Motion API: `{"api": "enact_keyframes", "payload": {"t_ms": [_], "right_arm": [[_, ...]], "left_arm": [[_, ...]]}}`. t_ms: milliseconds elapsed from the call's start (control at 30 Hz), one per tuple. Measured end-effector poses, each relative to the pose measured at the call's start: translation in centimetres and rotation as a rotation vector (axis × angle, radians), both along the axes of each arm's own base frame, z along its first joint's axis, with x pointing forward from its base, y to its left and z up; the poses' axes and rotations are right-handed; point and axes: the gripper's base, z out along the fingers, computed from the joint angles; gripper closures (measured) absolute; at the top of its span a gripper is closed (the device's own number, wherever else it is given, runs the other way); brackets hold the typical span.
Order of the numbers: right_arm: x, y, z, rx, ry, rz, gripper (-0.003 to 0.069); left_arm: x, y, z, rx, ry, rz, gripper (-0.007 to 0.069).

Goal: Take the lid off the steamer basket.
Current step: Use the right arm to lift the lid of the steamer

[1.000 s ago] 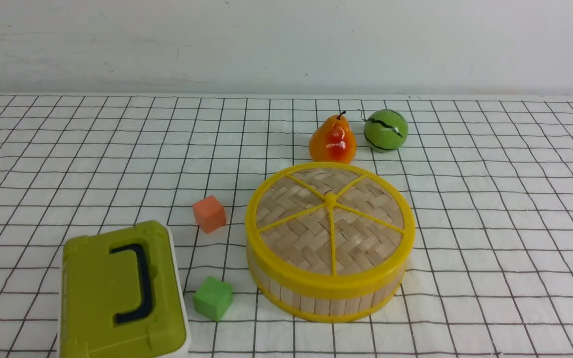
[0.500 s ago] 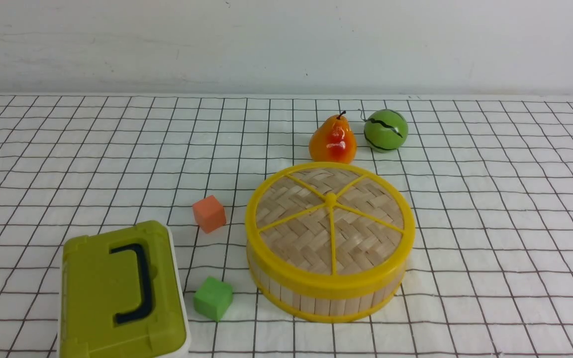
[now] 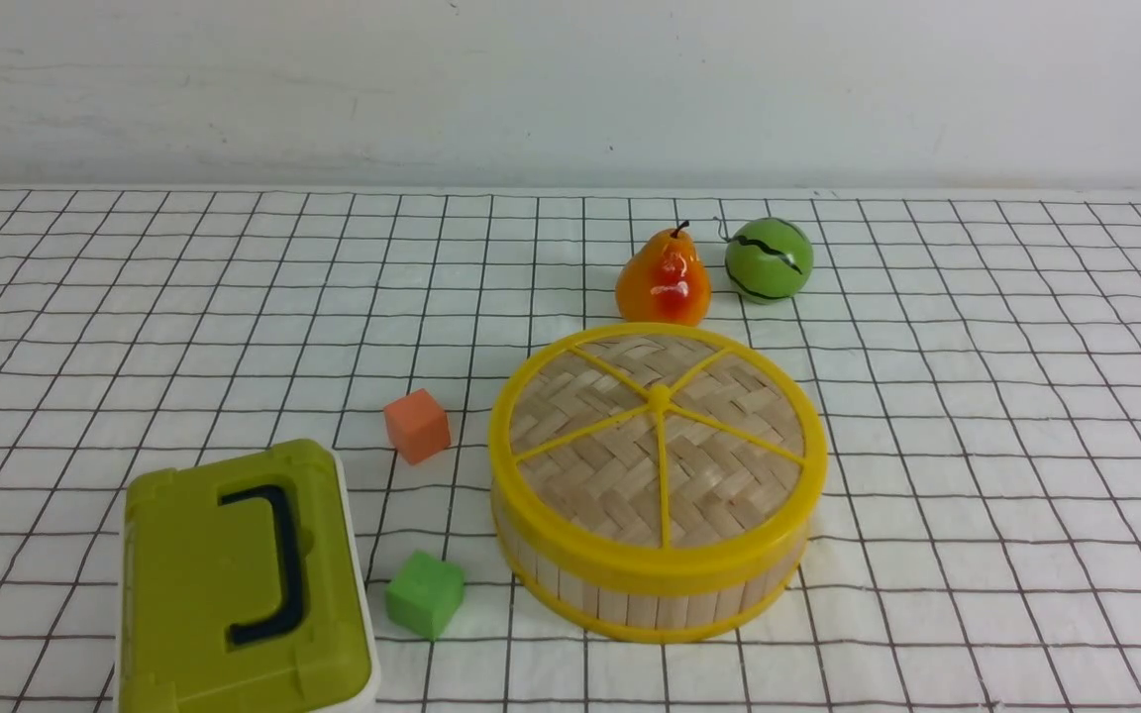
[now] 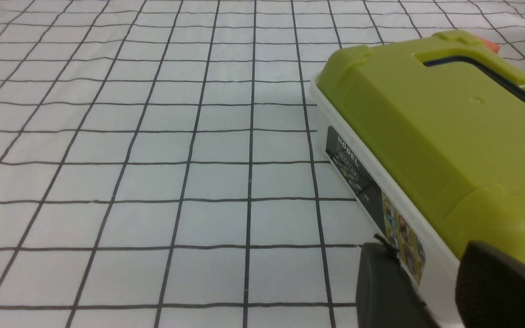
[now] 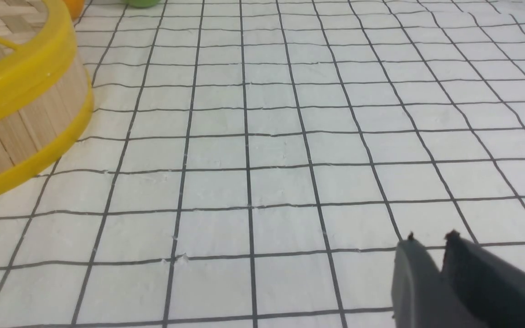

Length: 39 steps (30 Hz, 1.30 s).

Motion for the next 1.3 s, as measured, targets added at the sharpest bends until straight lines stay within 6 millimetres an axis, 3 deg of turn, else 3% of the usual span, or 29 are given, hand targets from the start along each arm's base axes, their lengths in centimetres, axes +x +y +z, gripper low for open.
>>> {"api": "enact_keyframes", "payload": {"t_ms": [367,533,800,867,1133,1300], "right_arm": [[0.0,0.0,0.0,0.001,0.000,0.000,0.0550],[0.0,0.3,0.0,0.078,-0.007,0.006,0.0545],[0.1,2.3,0.7,0.951,-0.046,-0.005,0.0534],[0.2,2.4,1.1,1.064,-0.066,-0.007,0.0534],[0.4,1.7,1.8,1.035,-0.185,-0.025,0.0529],[0.2,2.0,2.7,0.823,-0.188,0.056,0.0530]], "left_arm": [[0.0,0.0,0.0,0.000,0.000,0.000,0.0386],[0.0,0.0,0.0,0.000,0.000,0.000,0.0386],[0.0,0.0,0.0,0.000,0.000,0.000,0.0386],[0.0,0.0,0.0,0.000,0.000,0.000,0.0386],[0.0,0.0,0.0,0.000,0.000,0.000,0.0386],[0.0,0.0,0.0,0.000,0.000,0.000,0.0385]]}}
